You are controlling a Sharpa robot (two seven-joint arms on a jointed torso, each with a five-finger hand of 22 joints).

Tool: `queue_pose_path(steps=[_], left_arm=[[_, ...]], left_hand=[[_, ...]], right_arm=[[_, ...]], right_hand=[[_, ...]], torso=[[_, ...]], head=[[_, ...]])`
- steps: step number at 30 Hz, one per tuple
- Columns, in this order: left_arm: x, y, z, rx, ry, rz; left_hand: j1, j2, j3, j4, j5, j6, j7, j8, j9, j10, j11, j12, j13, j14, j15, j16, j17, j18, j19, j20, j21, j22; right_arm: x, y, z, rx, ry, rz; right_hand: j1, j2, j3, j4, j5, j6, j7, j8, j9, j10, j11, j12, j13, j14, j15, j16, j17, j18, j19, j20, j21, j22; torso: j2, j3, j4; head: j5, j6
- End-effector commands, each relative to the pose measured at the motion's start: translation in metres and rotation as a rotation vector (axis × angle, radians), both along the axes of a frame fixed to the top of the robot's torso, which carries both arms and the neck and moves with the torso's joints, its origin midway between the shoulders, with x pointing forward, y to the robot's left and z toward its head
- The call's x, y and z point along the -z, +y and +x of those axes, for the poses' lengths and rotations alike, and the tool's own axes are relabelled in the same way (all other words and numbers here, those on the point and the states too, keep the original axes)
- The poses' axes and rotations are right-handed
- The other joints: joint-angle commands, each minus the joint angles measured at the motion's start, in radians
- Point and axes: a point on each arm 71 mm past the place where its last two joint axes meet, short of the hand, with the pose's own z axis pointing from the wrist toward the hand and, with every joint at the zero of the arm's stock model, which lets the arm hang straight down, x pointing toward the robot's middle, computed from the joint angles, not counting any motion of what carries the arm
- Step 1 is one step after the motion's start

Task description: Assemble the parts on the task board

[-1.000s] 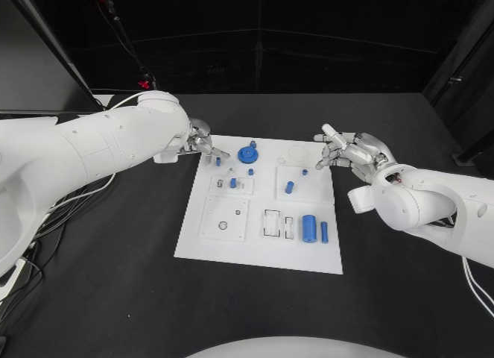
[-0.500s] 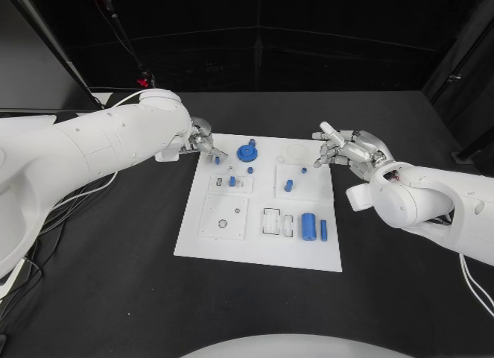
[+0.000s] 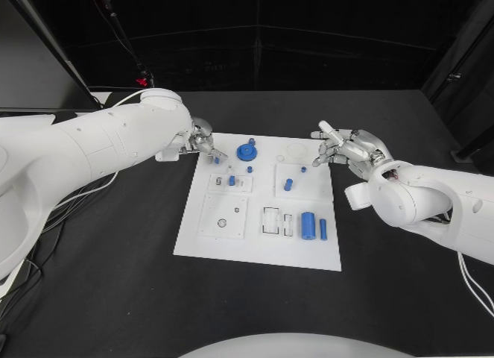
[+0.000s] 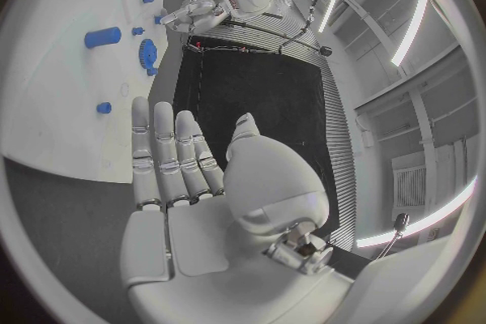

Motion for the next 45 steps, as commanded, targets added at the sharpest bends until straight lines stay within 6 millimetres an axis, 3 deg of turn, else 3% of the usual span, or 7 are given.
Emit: queue_pose_path(steps=[1, 19, 26, 33, 36, 45], left_arm=[[-0.0002, -0.0013, -0.0002, 0.008, 0.01, 0.005], [0.0009, -0.0007, 0.0013, -0.003, 0.007, 0.008], [0.0008, -0.0004, 0.0017, -0.009, 0.003, 0.01], [0.0006, 0.0001, 0.0022, -0.012, -0.002, 0.008], [0.0007, -0.0002, 0.0022, -0.011, -0.002, 0.008], [0.0016, -0.0025, 0.0016, -0.005, 0.003, 0.009]], left_hand=[[0.002, 0.002, -0.003, 0.001, 0.003, 0.006, -0.001, -0.005, -0.001, 0.105, -0.006, -0.002, 0.26, 0.107, 0.0, 0.001, 0.263, -0.007, 0.104, 0.004, 0.003, 0.263], [-0.014, 0.024, -0.013, 0.001, -0.01, 0.012, -0.002, -0.006, -0.005, 0.105, -0.006, -0.002, 0.26, 0.107, 0.001, 0.001, 0.263, -0.007, 0.104, 0.004, 0.003, 0.263], [-0.015, 0.048, -0.009, 0.0, -0.009, 0.016, -0.003, -0.007, -0.007, 0.105, -0.008, -0.002, 0.26, 0.107, 0.001, 0.001, 0.263, -0.007, 0.104, 0.004, 0.003, 0.263], [0.022, 0.067, 0.004, -0.001, 0.047, 0.02, -0.007, -0.012, -0.011, 0.105, -0.011, -0.002, 0.26, 0.107, 0.0, 0.001, 0.263, -0.007, 0.104, 0.003, 0.003, 0.263], [0.05, 0.063, 0.011, -0.002, 0.096, 0.02, -0.009, -0.017, -0.015, 0.105, -0.013, -0.002, 0.26, 0.107, -0.002, 0.001, 0.263, -0.007, 0.104, 0.002, 0.003, 0.263], [0.062, 0.058, 0.012, -0.002, 0.104, 0.02, -0.009, -0.019, -0.016, 0.105, -0.013, -0.002, 0.26, 0.107, -0.002, 0.001, 0.263, -0.007, 0.104, 0.002, 0.003, 0.263]], right_arm=[[-0.0017, 0.0016, 0.0001, -0.008, -0.01, 0.006], [-0.0014, 0.0021, 0.0006, -0.008, -0.009, 0.005], [-0.0013, 0.0023, 0.0009, -0.008, -0.009, 0.005], [-0.0014, 0.0023, 0.0006, -0.007, -0.009, 0.005], [-0.0014, 0.0025, 0.0006, -0.007, -0.009, 0.005], [-0.0014, 0.0025, 0.0005, -0.008, -0.009, 0.006]], right_hand=[[0.004, 0.005, 0.001, 0.0, 0.005, -0.009, 0.028, 0.007, -0.001, -0.008, 0.001, 0.004, -0.001, -0.009, -0.001, 0.003, -0.001, 0.009, 0.003, 0.006, -0.006, -0.001], [0.004, 0.005, 0.001, 0.0, 0.005, -0.009, 0.028, 0.007, -0.001, -0.008, 0.001, 0.004, -0.001, -0.009, -0.001, 0.003, -0.001, 0.009, 0.003, 0.006, -0.006, -0.001], [0.004, 0.005, 0.001, 0.0, 0.005, -0.009, 0.029, 0.008, -0.001, -0.008, 0.001, 0.005, -0.002, -0.009, -0.001, 0.004, -0.002, 0.009, 0.003, 0.006, -0.006, -0.002], [0.006, 0.004, 0.001, 0.0, 0.006, -0.01, 0.029, 0.009, -0.002, -0.009, 0.001, 0.006, -0.004, -0.01, -0.001, 0.006, -0.004, 0.009, 0.003, 0.006, -0.006, -0.002], [0.006, 0.004, 0.001, 0.0, 0.006, -0.01, 0.029, 0.009, -0.002, -0.009, 0.001, 0.006, -0.004, -0.01, -0.001, 0.006, -0.004, 0.009, 0.003, 0.006, -0.006, -0.002], [0.007, 0.004, 0.001, 0.0, 0.007, -0.01, 0.029, 0.01, -0.002, -0.009, 0.001, 0.007, -0.004, -0.01, -0.001, 0.006, -0.004, 0.009, 0.003, 0.006, -0.006, -0.002]], torso=[[0.0, 0.0001, -0.0013], [0.0, 0.0001, 0.0009], [0.0, -0.0002, 0.0013], [0.001, 0.0, -0.0003], [0.001, 0.0001, -0.001], [0.001, 0.0, 0.0001]], head=[[-0.001, -0.001], [-0.005, -0.003], [-0.003, -0.004], [-0.003, -0.005], [-0.003, -0.005], [-0.005, -0.008]])
